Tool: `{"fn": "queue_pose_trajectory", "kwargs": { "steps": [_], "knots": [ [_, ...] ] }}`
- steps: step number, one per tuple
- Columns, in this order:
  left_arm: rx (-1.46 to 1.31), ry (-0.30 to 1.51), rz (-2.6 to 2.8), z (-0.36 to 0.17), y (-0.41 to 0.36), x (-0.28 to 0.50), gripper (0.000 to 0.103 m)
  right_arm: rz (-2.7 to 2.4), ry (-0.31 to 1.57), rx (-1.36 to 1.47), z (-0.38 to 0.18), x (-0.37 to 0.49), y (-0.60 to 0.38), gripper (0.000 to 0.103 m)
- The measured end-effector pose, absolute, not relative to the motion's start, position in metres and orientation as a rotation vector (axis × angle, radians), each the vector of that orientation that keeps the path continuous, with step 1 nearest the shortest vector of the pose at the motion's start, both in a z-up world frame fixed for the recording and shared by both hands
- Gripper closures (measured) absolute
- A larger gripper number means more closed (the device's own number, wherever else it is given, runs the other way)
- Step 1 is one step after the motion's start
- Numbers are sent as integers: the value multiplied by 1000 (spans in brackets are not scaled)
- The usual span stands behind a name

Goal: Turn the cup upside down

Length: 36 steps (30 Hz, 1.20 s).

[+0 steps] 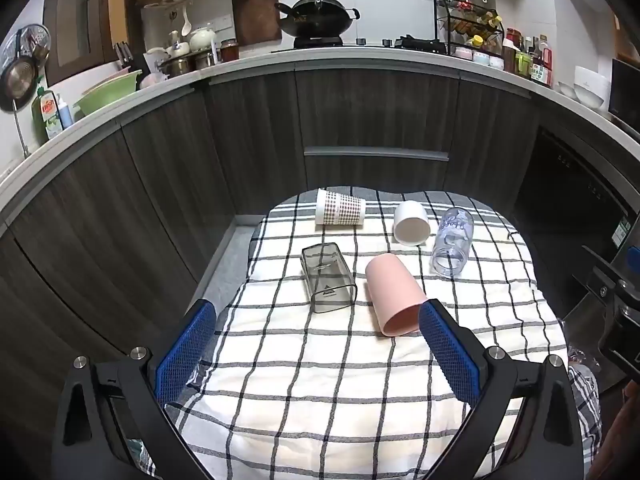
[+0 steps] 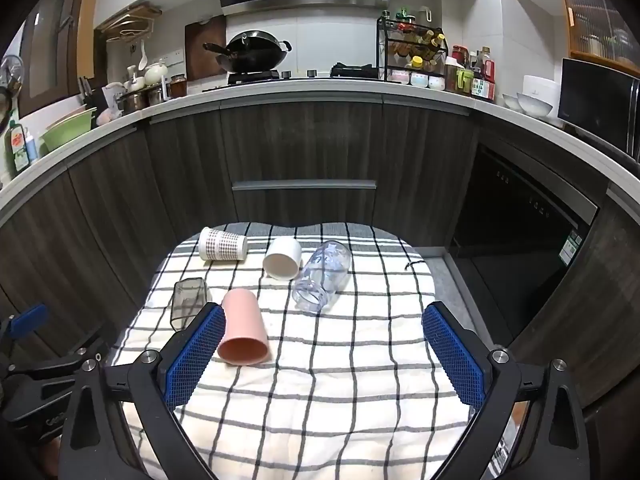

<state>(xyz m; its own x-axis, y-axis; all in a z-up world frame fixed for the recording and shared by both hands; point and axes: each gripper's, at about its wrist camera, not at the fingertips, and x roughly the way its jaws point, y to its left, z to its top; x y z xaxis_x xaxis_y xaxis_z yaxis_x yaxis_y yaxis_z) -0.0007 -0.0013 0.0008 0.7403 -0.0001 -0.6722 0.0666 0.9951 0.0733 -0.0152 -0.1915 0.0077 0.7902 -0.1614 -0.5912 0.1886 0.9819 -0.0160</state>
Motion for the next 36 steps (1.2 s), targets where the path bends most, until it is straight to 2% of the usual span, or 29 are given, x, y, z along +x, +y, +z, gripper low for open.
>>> {"fn": "queue_pose_trajectory", "kwargs": {
  "steps": [36],
  "knots": [
    [85, 708, -43, 5, 1, -7, 0, -188, 633, 50, 8, -16, -192, 3]
  ]
}}
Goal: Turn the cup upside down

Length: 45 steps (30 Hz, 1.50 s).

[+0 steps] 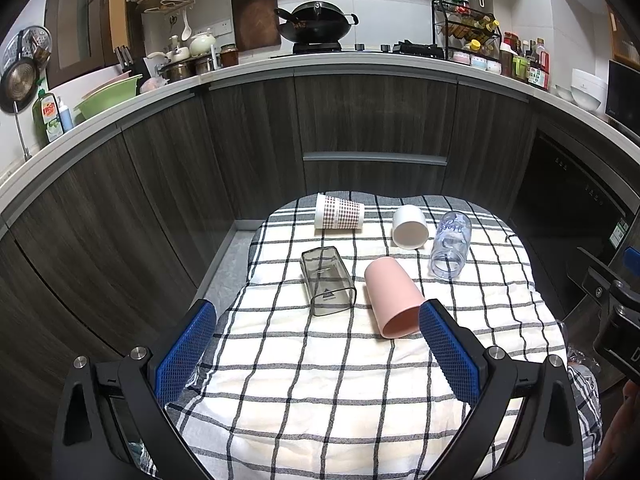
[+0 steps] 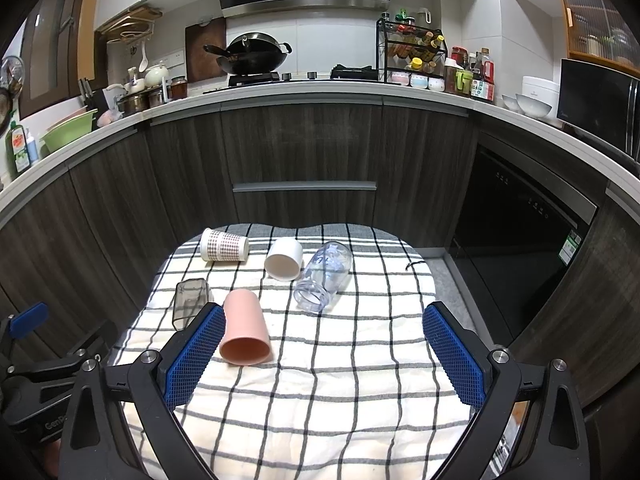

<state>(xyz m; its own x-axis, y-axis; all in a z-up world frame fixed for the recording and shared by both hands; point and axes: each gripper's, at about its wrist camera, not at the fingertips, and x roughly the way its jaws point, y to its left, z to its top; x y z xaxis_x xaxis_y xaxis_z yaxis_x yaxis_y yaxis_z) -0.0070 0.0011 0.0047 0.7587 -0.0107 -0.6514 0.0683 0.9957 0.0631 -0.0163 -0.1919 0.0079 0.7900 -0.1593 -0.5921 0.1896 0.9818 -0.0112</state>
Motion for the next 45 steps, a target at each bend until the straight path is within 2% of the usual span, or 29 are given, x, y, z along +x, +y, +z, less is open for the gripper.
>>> {"fn": "queue_pose_trajectory", "kwargs": {
  "steps": [45],
  "knots": [
    [85, 706, -52, 6, 1, -11, 0, -186, 639, 60, 8, -17, -190, 3]
  ]
}}
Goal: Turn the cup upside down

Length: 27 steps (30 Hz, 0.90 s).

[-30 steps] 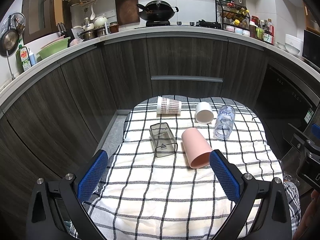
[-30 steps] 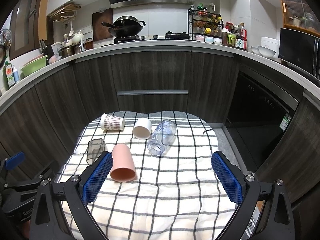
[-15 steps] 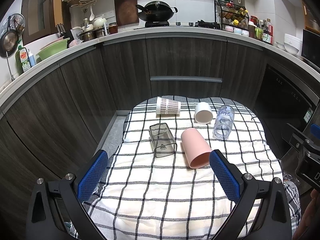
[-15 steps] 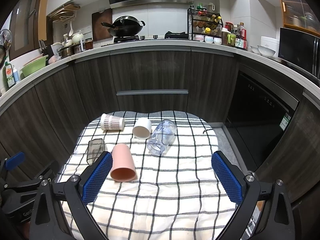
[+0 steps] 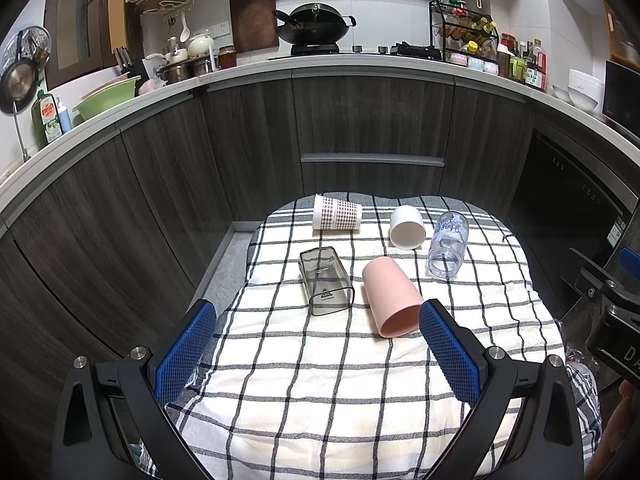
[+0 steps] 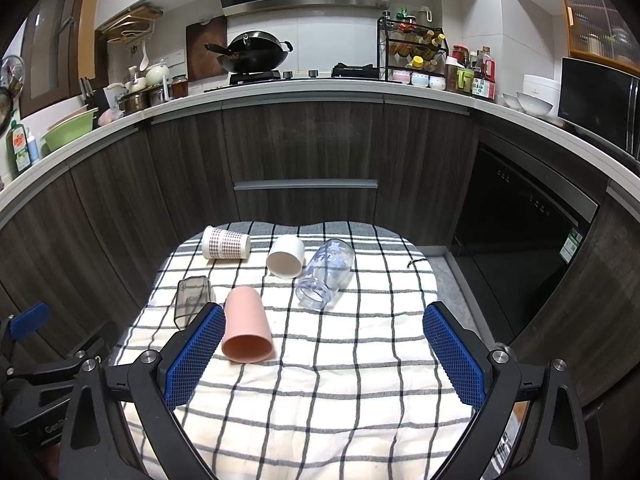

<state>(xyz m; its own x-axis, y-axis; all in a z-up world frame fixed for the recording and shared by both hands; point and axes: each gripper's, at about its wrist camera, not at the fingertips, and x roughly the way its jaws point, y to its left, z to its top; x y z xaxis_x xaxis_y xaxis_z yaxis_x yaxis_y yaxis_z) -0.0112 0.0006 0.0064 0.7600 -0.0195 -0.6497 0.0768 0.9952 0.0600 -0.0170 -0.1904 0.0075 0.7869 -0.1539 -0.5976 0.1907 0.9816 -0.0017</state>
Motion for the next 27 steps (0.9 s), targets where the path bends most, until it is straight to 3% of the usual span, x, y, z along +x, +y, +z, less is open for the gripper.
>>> {"fn": "queue_pose_trajectory", "kwargs": {
  "steps": [27],
  "knots": [
    [91, 706, 15, -8, 16, 17, 0, -117, 699, 12, -12, 27, -175, 3]
  ]
}}
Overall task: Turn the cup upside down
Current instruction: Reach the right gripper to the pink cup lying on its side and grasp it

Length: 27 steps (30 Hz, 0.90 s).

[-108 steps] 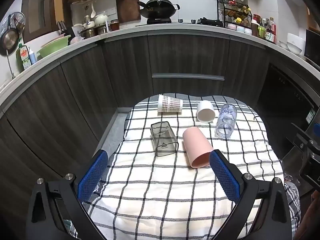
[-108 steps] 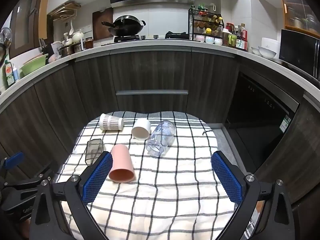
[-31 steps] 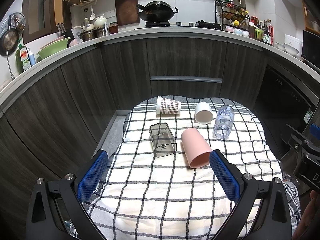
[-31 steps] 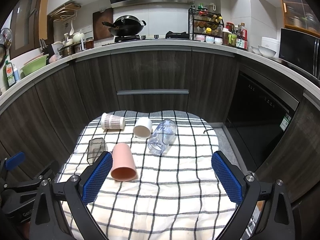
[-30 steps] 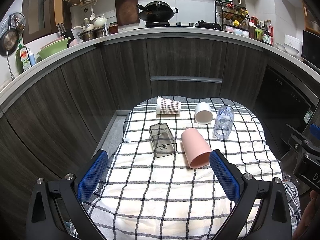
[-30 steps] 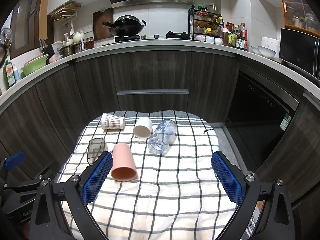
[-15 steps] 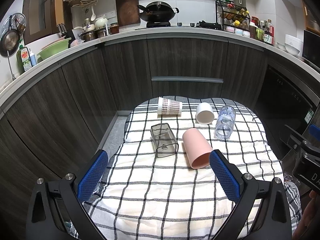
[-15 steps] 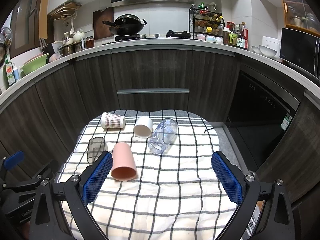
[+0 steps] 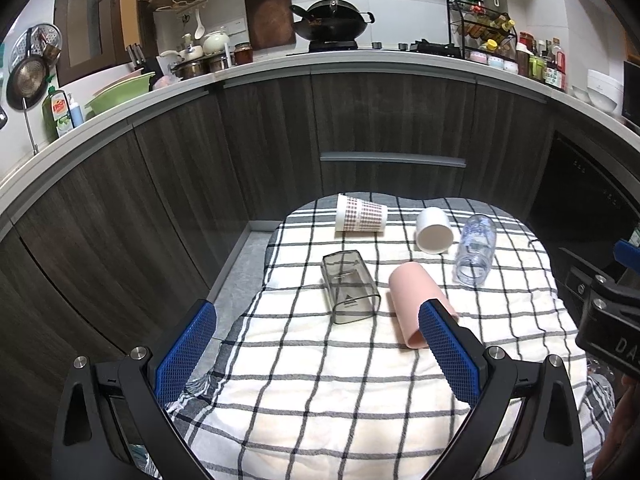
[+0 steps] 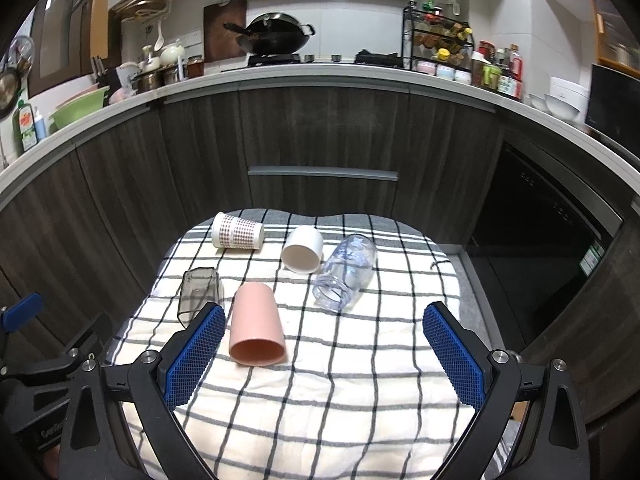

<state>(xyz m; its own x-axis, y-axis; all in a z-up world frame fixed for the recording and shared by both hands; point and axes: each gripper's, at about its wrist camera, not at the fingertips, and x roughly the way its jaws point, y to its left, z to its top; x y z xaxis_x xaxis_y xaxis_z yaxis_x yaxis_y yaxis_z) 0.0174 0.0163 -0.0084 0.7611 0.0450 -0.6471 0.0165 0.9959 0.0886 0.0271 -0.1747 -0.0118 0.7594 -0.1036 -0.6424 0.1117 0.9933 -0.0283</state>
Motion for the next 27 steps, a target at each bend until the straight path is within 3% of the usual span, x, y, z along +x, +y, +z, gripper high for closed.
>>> {"fn": "queue_pose_trajectory", "kwargs": {
  "steps": [12, 22, 27],
  "knots": [
    [67, 715, 72, -30, 33, 66, 0, 12, 898, -84, -48, 125, -145, 4],
    [22, 750, 129, -55, 51, 98, 0, 142, 1272, -81, -129, 208, -124, 11],
    [14, 773, 138, -65, 55, 108, 0, 136, 1369, -77, -159, 224, -122, 11]
  ]
}}
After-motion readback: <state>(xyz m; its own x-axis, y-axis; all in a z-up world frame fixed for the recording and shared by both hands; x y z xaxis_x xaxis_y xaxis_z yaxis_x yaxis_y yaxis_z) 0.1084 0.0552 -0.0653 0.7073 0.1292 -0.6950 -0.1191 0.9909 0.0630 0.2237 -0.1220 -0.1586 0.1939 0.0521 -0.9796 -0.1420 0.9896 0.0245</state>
